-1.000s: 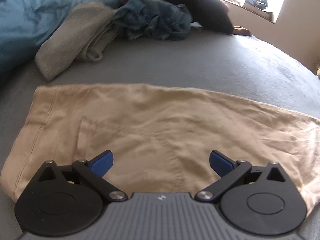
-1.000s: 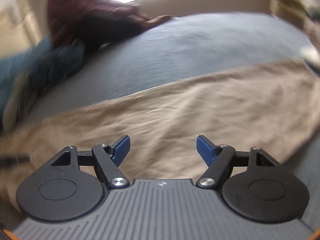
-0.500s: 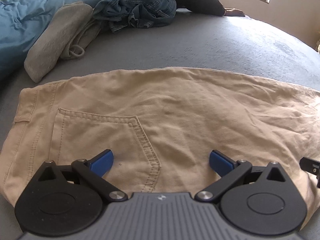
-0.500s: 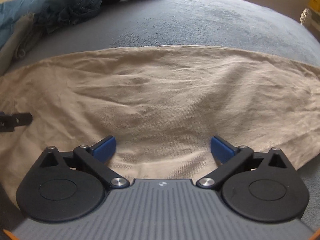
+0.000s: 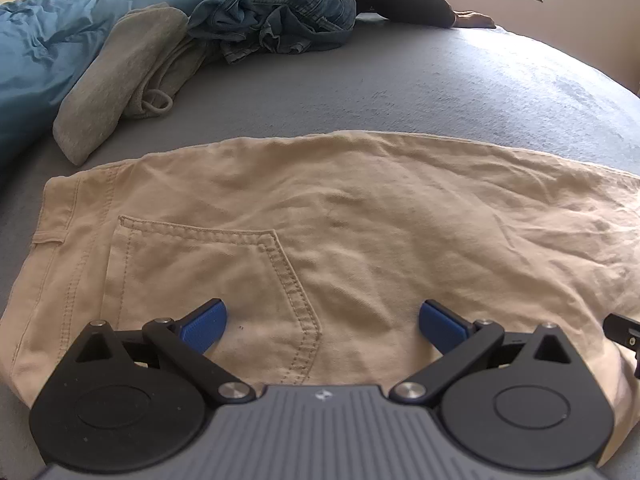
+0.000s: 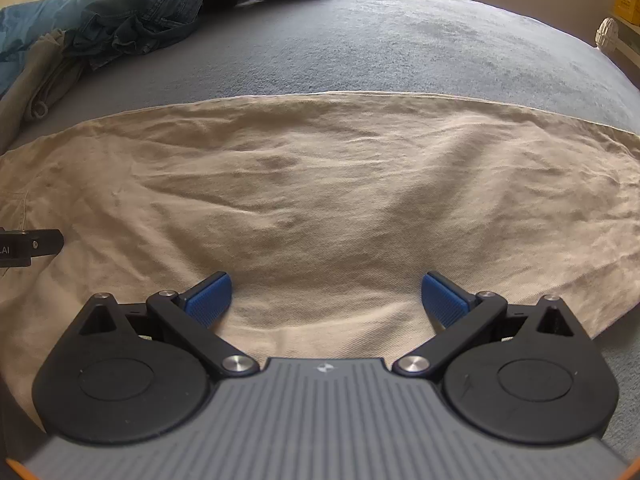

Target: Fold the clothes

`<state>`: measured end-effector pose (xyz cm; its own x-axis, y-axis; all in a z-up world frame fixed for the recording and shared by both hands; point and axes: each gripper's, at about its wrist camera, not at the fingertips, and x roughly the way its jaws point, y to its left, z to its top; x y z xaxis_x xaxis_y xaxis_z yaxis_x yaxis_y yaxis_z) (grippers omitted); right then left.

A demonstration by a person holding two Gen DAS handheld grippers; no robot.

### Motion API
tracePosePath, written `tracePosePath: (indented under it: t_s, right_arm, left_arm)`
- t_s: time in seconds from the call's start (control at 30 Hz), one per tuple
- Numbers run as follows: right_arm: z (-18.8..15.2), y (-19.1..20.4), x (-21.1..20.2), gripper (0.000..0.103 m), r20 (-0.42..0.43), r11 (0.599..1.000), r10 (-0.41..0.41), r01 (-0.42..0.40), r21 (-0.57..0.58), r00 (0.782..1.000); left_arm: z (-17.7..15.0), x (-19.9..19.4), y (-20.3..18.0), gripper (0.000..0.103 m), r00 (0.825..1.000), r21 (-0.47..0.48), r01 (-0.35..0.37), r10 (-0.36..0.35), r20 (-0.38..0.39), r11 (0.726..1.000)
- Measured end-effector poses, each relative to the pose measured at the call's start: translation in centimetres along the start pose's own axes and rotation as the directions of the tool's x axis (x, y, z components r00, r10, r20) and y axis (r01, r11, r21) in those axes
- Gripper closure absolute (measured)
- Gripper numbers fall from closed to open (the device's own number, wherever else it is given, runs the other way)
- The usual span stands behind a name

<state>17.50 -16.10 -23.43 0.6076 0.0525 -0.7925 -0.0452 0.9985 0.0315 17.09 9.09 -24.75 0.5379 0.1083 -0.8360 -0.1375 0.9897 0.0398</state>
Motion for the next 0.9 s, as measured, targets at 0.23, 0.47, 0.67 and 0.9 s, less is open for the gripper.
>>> tracePosePath:
  t_s: [0.23,0.47,0.67,0.9]
  right_arm:
    - [-0.05,0.01,0.05,0.001,0.005,1.000,-0.003,0.003,0.006,1.000]
    - [-0.07,-0.02,0.03,0.001,0.004,1.000,-0.004,0.004,0.009,1.000]
    - [-0.09,-0.08,-0.02,0.001,0.005,1.000,-0.001,0.001,0.011,1.000]
    - [-0.08,-0.15,-0.01,0.001,0.005,1.000,0.002,-0.002,0.013,1.000]
  left_arm:
    - [-0.05,-0.07,-0.13,0.000,1.000,-0.004,-0.007,0.007,-0.003,1.000]
    - [-0.05,-0.10,-0.28,0.000,1.000,-0.007,-0.012,0.012,-0.006,1.000]
    - [-0.04,-0.07,-0.30,0.000,1.000,-0.012,-0.016,0.016,-0.008,1.000]
    - [0.02,-0.05,-0.36,0.000,1.000,-0.014,-0.017,0.017,-0.010,1.000]
